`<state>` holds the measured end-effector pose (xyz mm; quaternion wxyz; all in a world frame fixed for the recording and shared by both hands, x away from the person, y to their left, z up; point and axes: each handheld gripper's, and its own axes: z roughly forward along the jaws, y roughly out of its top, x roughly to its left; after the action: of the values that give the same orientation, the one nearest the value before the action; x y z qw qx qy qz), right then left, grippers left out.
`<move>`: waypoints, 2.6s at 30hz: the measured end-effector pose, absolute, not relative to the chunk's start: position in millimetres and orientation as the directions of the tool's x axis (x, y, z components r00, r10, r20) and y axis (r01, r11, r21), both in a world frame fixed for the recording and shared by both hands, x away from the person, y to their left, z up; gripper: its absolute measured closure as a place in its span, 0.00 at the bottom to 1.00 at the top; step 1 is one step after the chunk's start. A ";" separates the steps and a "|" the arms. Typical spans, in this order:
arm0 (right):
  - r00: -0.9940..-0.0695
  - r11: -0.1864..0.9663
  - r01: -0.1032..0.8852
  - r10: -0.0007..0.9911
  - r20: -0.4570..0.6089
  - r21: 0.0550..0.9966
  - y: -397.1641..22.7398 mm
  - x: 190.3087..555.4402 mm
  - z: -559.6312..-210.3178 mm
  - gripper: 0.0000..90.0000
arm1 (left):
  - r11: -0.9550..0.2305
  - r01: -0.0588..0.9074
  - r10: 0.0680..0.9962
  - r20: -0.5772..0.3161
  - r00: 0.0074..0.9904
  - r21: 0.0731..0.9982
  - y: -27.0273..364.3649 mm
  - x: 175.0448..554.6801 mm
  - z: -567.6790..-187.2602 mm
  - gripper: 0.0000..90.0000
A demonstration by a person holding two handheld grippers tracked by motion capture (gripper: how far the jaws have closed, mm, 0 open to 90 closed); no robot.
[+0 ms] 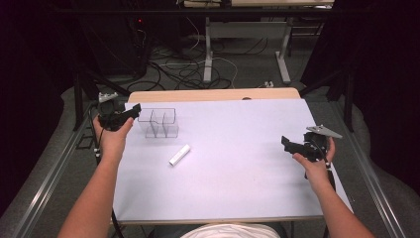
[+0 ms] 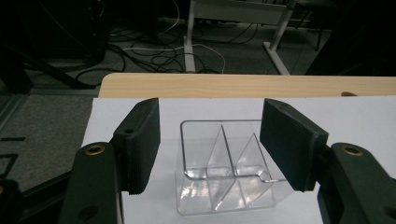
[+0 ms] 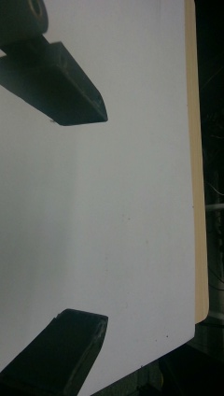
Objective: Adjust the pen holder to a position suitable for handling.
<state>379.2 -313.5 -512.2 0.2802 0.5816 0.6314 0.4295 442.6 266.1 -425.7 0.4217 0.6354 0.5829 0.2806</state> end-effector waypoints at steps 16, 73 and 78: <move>-0.183 -0.042 0.506 0.971 0.155 0.862 -308.7 379.8 -514.6 0.06 | -0.023 0.607 0.990 -0.068 0.126 0.795 272.2 476.0 -437.6 0.68; -0.188 -0.052 0.539 0.966 0.180 0.841 -305.3 386.5 -522.1 0.07 | -0.119 0.662 0.981 -0.017 0.196 0.740 226.3 484.9 -483.3 1.00; -0.187 -0.051 0.541 0.966 0.180 0.839 -305.4 386.7 -522.4 0.07 | -0.120 0.658 0.975 -0.036 0.218 0.743 209.9 482.2 -484.0 1.00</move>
<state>386.7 -305.4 -522.4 0.2493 0.5868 0.6421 0.4258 482.2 209.9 -484.0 0.3279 0.7081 0.5766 0.2418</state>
